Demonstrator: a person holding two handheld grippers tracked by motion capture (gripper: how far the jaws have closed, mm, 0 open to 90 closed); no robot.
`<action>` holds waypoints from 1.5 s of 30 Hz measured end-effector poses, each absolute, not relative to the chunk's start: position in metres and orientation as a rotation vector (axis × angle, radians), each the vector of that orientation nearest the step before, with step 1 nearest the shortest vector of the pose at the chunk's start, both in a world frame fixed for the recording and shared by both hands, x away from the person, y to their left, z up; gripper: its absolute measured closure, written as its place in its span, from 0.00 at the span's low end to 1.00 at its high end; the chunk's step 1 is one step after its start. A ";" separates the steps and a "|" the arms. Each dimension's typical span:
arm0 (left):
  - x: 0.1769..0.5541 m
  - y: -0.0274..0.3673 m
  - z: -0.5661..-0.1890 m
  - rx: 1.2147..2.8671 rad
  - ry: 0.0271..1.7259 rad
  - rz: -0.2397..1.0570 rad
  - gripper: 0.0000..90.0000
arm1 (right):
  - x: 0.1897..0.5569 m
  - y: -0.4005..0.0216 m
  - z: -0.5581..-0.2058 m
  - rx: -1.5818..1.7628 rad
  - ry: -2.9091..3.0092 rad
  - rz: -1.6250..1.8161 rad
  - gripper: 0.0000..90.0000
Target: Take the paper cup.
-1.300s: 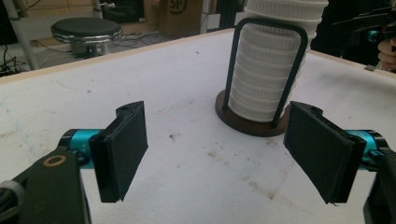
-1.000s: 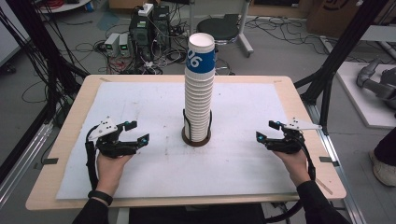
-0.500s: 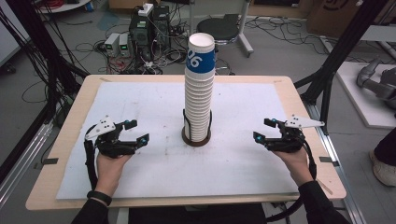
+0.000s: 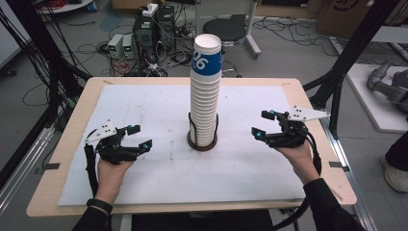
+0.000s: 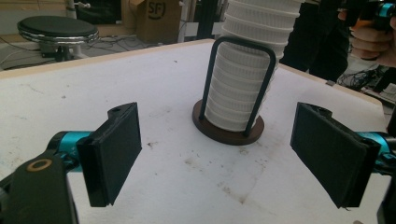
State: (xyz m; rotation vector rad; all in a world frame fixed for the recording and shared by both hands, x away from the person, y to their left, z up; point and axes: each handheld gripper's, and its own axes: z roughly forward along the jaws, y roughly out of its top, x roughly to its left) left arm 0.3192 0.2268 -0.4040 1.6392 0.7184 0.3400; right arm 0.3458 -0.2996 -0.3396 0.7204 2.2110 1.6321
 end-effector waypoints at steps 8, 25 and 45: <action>0.320 0.227 -0.406 1.635 0.722 0.318 0.18 | 0.359 -0.280 -0.320 0.664 2.217 1.671 0.22; 0.322 0.225 -0.409 1.632 0.723 0.293 0.18 | 0.379 -0.241 -0.277 0.565 2.209 1.715 0.21; 0.321 0.224 -0.412 1.649 0.722 0.278 0.18 | 0.400 -0.200 -0.256 0.529 2.253 1.736 0.21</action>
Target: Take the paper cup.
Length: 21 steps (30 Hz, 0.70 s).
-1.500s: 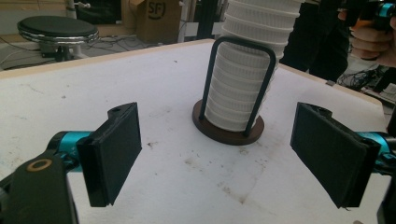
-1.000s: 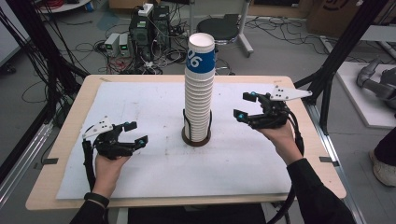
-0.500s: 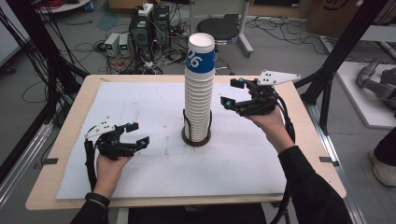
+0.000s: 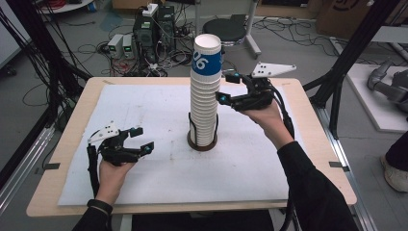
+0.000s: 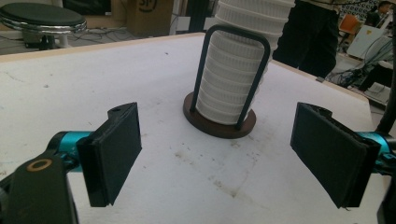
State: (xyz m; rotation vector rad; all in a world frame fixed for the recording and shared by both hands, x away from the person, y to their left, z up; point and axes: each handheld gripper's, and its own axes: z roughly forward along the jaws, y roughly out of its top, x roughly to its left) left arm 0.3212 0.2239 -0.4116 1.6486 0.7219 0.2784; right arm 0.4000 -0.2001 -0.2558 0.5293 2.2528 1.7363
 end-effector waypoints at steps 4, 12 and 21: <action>0.321 0.224 -0.412 1.649 0.719 0.278 0.18 | 0.405 -0.194 -0.255 0.533 2.267 1.742 0.19; 0.321 0.223 -0.412 1.651 0.717 0.270 0.18 | 0.411 -0.183 -0.252 0.519 2.291 1.743 0.19; 0.321 0.222 -0.412 1.654 0.716 0.267 0.18 | 0.417 -0.178 -0.254 0.517 2.315 1.768 0.18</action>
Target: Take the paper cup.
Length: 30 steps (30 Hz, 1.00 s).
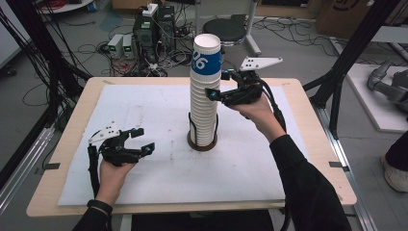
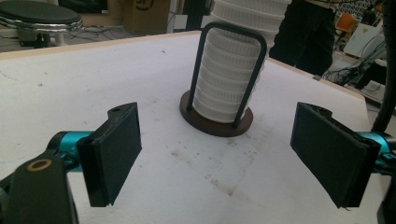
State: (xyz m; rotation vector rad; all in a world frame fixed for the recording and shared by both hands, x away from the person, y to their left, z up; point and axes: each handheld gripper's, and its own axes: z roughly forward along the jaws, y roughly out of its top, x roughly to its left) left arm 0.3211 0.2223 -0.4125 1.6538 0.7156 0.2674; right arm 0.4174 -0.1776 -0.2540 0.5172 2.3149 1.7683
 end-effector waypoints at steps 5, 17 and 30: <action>0.321 0.221 -0.413 1.656 0.716 0.268 0.18 | 0.416 -0.176 -0.253 0.515 2.306 1.750 0.18; 0.322 0.212 -0.387 1.659 0.681 0.297 0.18 | 0.415 -0.177 -0.252 0.507 2.294 1.734 0.19; 0.340 0.178 -0.310 1.576 0.567 0.246 0.18 | 0.415 -0.176 -0.253 0.505 2.280 1.737 0.19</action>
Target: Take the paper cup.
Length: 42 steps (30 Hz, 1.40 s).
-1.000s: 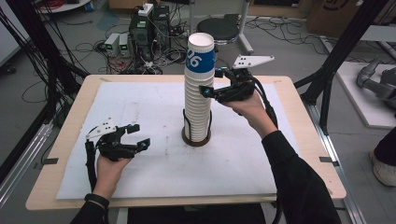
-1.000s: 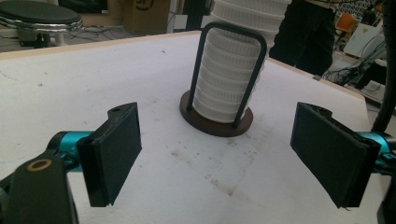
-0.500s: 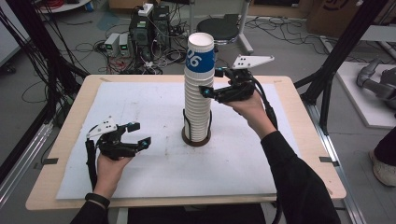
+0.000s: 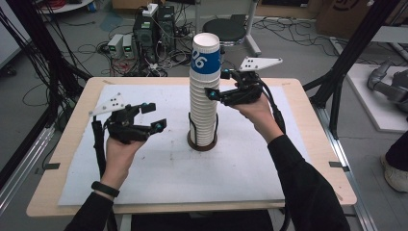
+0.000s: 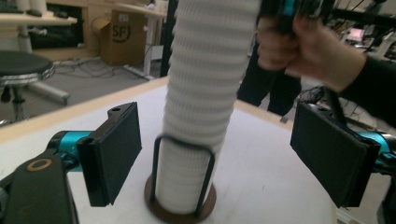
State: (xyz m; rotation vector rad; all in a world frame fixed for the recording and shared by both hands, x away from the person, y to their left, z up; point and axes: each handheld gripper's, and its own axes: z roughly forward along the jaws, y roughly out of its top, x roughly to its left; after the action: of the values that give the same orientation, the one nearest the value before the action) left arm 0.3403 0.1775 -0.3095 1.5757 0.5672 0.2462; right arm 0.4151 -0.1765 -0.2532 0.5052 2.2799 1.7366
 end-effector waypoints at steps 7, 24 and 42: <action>0.357 0.153 -0.252 1.569 0.491 0.272 0.16 | 0.415 -0.177 -0.253 0.503 2.280 1.731 0.20; 0.387 0.111 -0.181 1.579 0.443 0.315 0.16 | 0.413 -0.177 -0.252 0.502 2.274 1.729 0.20; 0.415 0.077 -0.158 1.606 0.466 0.264 0.19 | 0.413 -0.178 -0.252 0.496 2.273 1.727 0.20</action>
State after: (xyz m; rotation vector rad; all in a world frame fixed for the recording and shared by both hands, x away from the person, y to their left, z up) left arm 0.4153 0.0767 -0.1578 1.6062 0.4660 0.2638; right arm 0.4134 -0.1781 -0.2524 0.4960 2.2732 1.7274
